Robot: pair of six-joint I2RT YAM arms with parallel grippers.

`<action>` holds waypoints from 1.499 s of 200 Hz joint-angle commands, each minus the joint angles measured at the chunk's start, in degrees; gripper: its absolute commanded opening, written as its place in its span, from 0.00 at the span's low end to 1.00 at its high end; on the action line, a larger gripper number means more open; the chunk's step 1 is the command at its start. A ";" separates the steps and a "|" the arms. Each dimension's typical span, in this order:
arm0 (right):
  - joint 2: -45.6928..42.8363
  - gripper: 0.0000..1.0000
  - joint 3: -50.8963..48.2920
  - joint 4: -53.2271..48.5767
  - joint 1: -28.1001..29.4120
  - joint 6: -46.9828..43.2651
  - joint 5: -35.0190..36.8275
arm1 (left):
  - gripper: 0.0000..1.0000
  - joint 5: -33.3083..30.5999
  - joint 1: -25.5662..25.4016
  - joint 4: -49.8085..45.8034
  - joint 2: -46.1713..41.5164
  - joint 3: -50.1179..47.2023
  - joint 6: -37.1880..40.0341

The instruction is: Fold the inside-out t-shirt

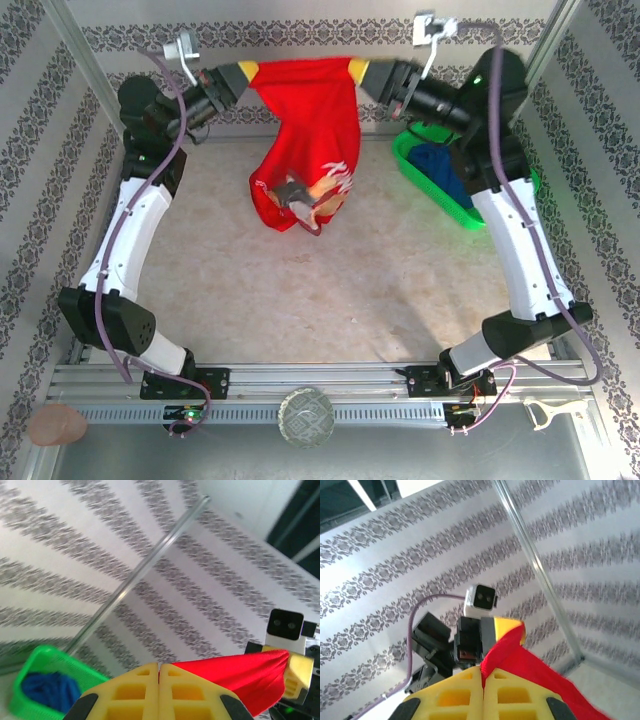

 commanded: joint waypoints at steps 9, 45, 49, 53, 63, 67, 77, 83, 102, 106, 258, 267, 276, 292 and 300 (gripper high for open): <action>1.92 0.00 15.04 -7.65 0.28 -6.10 6.25 | 0.00 -5.91 1.06 -1.41 6.57 3.28 -2.91; 4.97 0.00 10.60 -10.25 6.66 -11.95 14.01 | 0.00 -5.93 1.16 -5.25 13.24 2.30 -0.11; 5.44 0.00 9.46 -10.39 7.50 -13.17 15.68 | 0.00 -6.08 1.22 -6.04 13.95 2.13 0.55; 6.16 0.00 8.44 -10.46 8.21 -13.94 17.44 | 0.00 -6.20 1.29 -6.83 14.60 2.03 1.42; 8.20 0.00 5.45 -9.40 9.61 -15.25 21.11 | 0.10 -6.45 1.73 -8.72 16.54 1.91 3.50; 9.28 0.00 4.61 -8.87 10.02 -15.52 22.31 | 0.16 -6.56 1.87 -9.56 17.26 1.81 4.25; 13.08 0.00 4.38 -8.45 10.56 -15.36 24.98 | 0.27 -6.72 2.80 -10.63 18.44 1.32 6.05; 15.67 0.00 5.28 -8.55 10.67 -14.88 25.48 | 0.34 -7.17 3.48 -10.98 18.71 0.54 6.80; 25.91 0.00 11.43 -10.20 11.20 -13.55 27.03 | 0.54 -8.81 5.52 -10.31 17.37 -3.60 8.39; 28.18 0.00 13.96 -11.05 11.17 -13.26 26.53 | 0.56 -9.13 5.95 -10.33 16.93 -4.54 8.71; 18.00 0.81 -33.26 -15.30 -0.28 -19.91 24.64 | 0.78 -36.82 -32.37 -33.71 0.39 -36.06 20.45; 18.24 0.80 -36.09 -14.58 -0.43 -19.51 25.13 | 0.78 -36.82 -33.41 -33.53 2.75 -35.73 20.17; 18.59 0.79 -38.53 -13.74 -0.53 -18.80 25.25 | 0.78 -37.54 -34.07 -33.29 4.96 -35.50 20.46; 19.59 0.75 -42.12 -11.25 -0.74 -16.77 24.65 | 0.78 -39.21 -34.12 -35.02 8.37 -34.44 21.50; 20.32 0.72 -43.74 -9.74 -0.66 -15.41 23.66 | 0.77 -40.05 -34.12 -36.11 9.82 -34.00 22.11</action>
